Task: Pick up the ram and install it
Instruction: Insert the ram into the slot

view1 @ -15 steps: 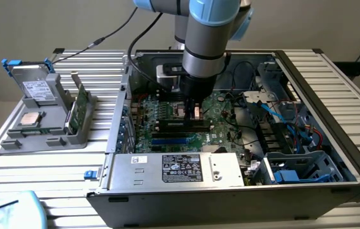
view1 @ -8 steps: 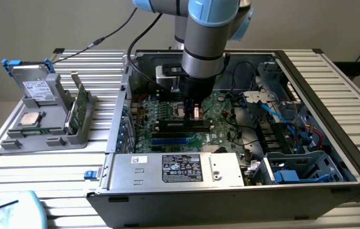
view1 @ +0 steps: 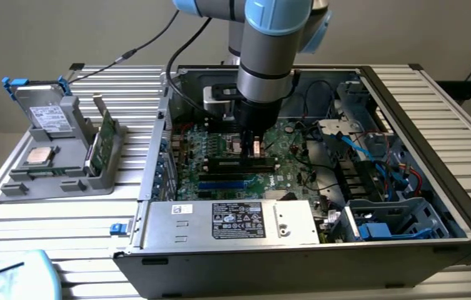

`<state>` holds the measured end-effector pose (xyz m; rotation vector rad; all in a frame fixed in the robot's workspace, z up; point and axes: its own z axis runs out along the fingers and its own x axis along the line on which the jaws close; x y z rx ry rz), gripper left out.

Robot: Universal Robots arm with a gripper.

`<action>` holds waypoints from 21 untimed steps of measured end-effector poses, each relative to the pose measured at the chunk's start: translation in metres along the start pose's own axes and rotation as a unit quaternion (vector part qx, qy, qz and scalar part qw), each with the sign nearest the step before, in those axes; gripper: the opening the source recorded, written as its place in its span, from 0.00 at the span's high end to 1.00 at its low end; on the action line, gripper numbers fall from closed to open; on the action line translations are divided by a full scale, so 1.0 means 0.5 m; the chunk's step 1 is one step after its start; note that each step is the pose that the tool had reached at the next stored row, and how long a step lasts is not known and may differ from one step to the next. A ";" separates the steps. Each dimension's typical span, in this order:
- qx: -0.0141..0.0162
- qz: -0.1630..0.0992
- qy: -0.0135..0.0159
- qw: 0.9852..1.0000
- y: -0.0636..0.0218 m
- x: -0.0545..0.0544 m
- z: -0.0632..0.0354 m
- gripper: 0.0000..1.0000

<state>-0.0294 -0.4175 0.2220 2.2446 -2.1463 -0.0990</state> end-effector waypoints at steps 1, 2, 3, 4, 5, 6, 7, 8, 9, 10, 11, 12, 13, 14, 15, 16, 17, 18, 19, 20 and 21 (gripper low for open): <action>0.000 0.000 0.000 1.000 0.000 0.000 0.001 0.85; 0.000 0.000 0.000 1.000 0.000 0.000 0.001 0.85; 0.000 0.000 0.000 1.000 0.000 0.000 0.001 0.85; 0.000 0.000 0.000 1.000 0.000 0.000 0.002 0.85; 0.000 0.000 0.000 1.000 0.000 0.000 0.003 0.85; 0.000 0.000 0.000 1.000 0.000 0.000 0.004 0.85; 0.000 0.000 0.000 1.000 0.000 0.000 0.004 0.85; 0.000 0.000 0.000 1.000 0.000 0.000 0.004 0.85; 0.000 0.000 0.000 1.000 0.000 0.000 0.005 0.85; 0.000 0.000 0.000 1.000 0.000 0.000 0.005 0.85; 0.000 0.000 0.000 1.000 0.000 0.000 0.005 0.85; 0.000 0.000 0.000 1.000 0.000 0.000 0.005 0.85; 0.000 0.000 0.000 1.000 0.000 0.000 0.005 0.85; 0.000 0.000 0.000 1.000 0.000 0.000 0.006 0.85; 0.000 0.000 0.000 1.000 0.000 0.000 0.006 0.85; 0.000 0.000 0.000 1.000 0.000 0.000 0.006 0.85; 0.000 0.000 0.000 1.000 0.000 0.000 0.006 0.85; 0.000 0.000 0.000 1.000 0.000 0.000 0.006 0.85; 0.000 0.000 0.000 1.000 0.000 0.000 0.006 0.85; 0.000 0.000 0.000 1.000 0.000 -0.001 0.006 0.85; 0.000 0.000 0.000 1.000 0.000 -0.001 0.007 0.85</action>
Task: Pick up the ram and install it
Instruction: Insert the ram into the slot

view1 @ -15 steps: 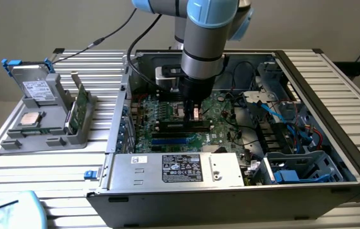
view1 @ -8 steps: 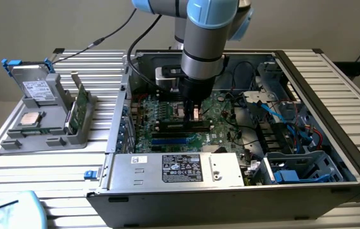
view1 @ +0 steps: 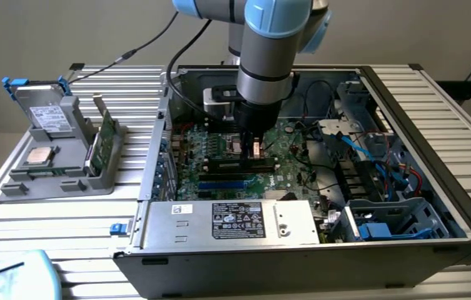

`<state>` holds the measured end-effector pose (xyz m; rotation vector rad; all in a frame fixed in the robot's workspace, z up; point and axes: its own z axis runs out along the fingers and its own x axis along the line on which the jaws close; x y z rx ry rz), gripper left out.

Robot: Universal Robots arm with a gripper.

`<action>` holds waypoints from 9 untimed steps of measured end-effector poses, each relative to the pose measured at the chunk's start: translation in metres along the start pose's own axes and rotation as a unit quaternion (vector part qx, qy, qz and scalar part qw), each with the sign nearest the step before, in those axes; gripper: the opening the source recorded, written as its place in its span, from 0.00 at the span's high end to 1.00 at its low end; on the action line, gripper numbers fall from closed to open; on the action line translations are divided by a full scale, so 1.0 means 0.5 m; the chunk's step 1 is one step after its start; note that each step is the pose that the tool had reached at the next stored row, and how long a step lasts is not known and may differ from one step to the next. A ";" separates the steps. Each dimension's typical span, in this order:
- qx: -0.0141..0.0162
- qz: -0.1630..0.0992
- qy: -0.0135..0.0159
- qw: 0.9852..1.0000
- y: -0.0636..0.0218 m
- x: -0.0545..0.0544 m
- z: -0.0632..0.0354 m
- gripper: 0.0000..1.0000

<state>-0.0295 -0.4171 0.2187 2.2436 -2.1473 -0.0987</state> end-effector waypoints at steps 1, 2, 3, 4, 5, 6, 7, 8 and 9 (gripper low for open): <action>0.000 0.000 0.000 1.000 0.000 0.000 0.000 0.85; 0.000 0.000 0.000 1.000 0.000 0.000 0.001 0.85; 0.000 0.000 0.000 1.000 0.000 0.000 0.001 0.85; 0.000 0.001 0.000 1.000 0.000 0.000 0.001 0.85; 0.000 0.001 0.000 1.000 0.000 0.000 0.001 0.85; 0.000 0.001 0.000 1.000 0.000 -0.001 0.001 0.85; 0.000 0.001 0.000 1.000 0.000 -0.001 0.001 0.85; 0.000 0.002 0.000 1.000 0.000 -0.002 0.001 0.85; 0.000 0.002 0.000 1.000 0.000 -0.003 0.001 0.85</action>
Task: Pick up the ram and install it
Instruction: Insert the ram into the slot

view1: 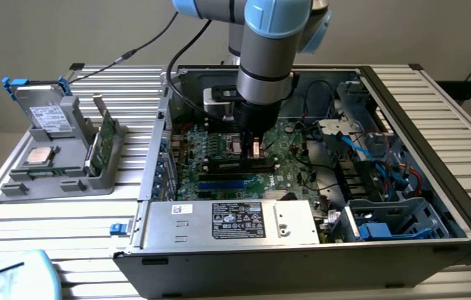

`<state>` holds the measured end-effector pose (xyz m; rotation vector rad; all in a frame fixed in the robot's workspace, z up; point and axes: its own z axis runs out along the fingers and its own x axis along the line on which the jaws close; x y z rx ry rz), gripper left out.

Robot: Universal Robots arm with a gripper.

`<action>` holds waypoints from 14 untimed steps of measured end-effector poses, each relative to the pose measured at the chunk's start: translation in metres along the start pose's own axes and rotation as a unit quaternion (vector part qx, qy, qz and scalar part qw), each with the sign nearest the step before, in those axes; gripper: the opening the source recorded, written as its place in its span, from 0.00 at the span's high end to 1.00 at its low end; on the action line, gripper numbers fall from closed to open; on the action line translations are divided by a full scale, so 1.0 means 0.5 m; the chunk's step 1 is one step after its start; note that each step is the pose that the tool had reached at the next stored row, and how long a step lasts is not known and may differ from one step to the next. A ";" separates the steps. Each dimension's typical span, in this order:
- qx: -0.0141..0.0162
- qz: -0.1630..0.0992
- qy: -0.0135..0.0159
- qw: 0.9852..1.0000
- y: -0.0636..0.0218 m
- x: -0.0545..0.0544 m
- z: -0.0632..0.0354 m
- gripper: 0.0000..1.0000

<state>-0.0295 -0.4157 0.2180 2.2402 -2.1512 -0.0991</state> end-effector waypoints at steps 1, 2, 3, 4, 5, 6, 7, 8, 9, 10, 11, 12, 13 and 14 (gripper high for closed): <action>0.000 0.000 0.000 1.000 0.000 -0.001 0.000 0.85; 0.000 0.000 0.000 1.000 0.000 -0.001 0.000 0.85; 0.000 0.000 0.000 1.000 0.000 -0.002 0.000 0.85; 0.000 0.000 0.000 1.000 0.000 -0.003 0.000 0.85; 0.000 0.000 0.000 1.000 0.000 -0.004 0.000 0.85; 0.000 0.000 0.000 1.000 0.000 -0.005 -0.001 0.85; 0.000 0.000 0.000 1.000 0.000 -0.005 -0.001 0.85; 0.000 0.000 0.000 1.000 0.000 -0.006 -0.001 0.85; 0.000 0.001 0.000 1.000 0.000 -0.006 -0.001 0.85; 0.000 0.001 0.000 1.000 0.000 -0.006 -0.001 0.85; 0.000 0.002 0.000 1.000 0.000 -0.006 -0.001 0.85; 0.000 0.002 0.000 1.000 0.000 -0.006 -0.001 0.85; 0.000 0.002 0.001 1.000 0.000 -0.006 -0.001 0.85; 0.000 0.002 0.001 1.000 0.000 -0.006 -0.001 0.85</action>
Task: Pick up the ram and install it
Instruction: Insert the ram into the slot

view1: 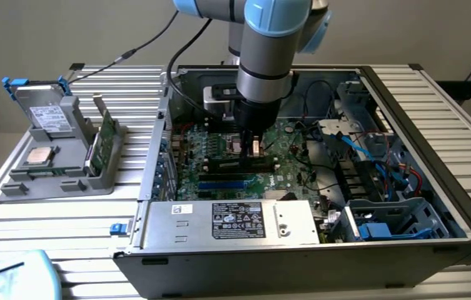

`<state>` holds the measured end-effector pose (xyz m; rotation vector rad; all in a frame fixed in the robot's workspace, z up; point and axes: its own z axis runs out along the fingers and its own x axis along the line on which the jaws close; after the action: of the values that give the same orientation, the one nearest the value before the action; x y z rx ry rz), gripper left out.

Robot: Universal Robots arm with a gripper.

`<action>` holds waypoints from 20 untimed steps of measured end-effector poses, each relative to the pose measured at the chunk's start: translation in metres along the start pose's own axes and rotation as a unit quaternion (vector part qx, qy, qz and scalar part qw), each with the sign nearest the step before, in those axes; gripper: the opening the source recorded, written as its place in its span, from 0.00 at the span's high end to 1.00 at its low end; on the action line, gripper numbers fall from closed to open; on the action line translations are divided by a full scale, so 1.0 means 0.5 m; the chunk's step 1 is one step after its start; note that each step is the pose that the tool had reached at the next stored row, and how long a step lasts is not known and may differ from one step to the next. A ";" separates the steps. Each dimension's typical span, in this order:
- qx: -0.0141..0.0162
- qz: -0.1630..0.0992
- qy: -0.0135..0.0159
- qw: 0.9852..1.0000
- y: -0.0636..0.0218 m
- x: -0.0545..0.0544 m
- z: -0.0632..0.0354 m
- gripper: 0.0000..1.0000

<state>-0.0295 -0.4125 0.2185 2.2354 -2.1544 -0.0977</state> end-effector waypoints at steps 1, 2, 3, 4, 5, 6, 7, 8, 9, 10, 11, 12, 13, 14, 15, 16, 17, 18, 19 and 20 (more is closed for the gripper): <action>0.000 0.000 0.000 1.000 0.000 0.000 -0.002 0.85; 0.000 0.000 0.000 1.000 0.000 0.000 -0.006 0.85; 0.000 0.000 0.000 1.000 0.001 0.000 -0.012 0.85; 0.000 0.000 0.001 1.000 0.001 0.000 -0.018 0.85; 0.000 0.000 0.001 1.000 0.002 0.000 -0.022 0.85; -0.001 0.000 0.001 1.000 0.002 -0.001 -0.024 0.85; -0.001 0.000 0.001 1.000 0.002 -0.001 -0.026 0.85; -0.001 0.000 0.001 1.000 0.002 0.000 -0.028 0.85; -0.002 0.000 0.001 1.000 0.002 0.000 -0.028 0.85; -0.003 0.000 0.001 1.000 0.002 0.000 -0.028 0.85; -0.007 0.000 0.001 1.000 0.002 0.000 -0.028 0.85; -0.012 0.000 0.001 1.000 0.002 0.001 -0.028 0.85; -0.017 0.000 0.000 1.000 0.002 0.001 -0.028 0.85; -0.023 0.000 0.000 1.000 0.001 0.001 -0.028 0.85; -0.028 0.001 0.000 1.000 0.001 0.001 -0.028 0.85; -0.030 0.001 0.000 1.000 0.000 0.001 -0.028 0.85; -0.032 0.001 0.000 1.000 -0.001 0.001 -0.029 0.85; -0.032 0.001 0.000 0.999 -0.002 0.001 -0.029 0.85; -0.033 0.001 0.000 0.999 -0.004 0.001 -0.031 0.85; -0.033 0.001 0.000 0.999 -0.007 0.001 -0.033 0.85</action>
<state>-0.0249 -0.4134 0.2345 2.1983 -2.1199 -0.1673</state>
